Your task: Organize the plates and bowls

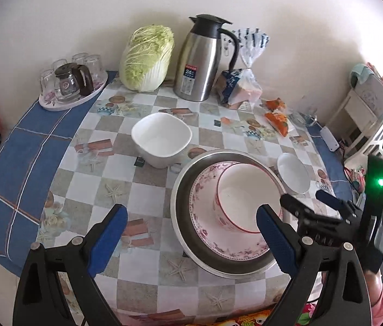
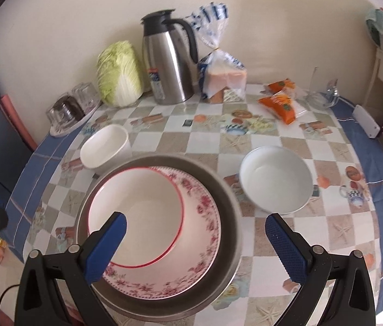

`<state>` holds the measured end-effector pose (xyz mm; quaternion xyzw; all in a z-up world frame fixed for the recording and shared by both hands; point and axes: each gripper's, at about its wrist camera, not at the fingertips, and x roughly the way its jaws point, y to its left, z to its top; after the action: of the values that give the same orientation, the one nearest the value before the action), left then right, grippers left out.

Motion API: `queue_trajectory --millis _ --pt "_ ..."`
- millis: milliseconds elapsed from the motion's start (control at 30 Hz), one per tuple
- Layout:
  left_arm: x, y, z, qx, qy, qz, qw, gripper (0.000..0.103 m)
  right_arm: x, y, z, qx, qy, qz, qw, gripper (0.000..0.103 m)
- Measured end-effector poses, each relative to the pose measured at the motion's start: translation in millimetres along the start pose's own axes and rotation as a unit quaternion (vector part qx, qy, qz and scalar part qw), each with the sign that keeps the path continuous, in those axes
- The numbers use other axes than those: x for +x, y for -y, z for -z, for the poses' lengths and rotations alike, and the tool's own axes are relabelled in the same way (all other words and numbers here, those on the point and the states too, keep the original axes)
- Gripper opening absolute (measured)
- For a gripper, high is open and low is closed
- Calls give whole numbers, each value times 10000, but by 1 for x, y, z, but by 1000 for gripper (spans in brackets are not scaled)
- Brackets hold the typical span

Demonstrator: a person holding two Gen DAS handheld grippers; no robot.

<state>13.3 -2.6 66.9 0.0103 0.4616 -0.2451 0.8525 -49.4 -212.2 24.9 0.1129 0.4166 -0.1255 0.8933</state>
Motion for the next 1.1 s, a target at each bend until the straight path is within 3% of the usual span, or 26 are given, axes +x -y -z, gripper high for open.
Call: queue_trajectory --millis 400,700,1100 --pt "-3 -1 -2 -104 130 -178 9997 96 -4 6 0 110 88 89 9999 103" --pt "-13 -14 -1 -249 332 -34 9991 96 0 2 1 53 13 85 9999 103" --pt "-12 -22 -5 -353 266 -32 9990 96 -2 -3 2 -16 32 119 9999 103"
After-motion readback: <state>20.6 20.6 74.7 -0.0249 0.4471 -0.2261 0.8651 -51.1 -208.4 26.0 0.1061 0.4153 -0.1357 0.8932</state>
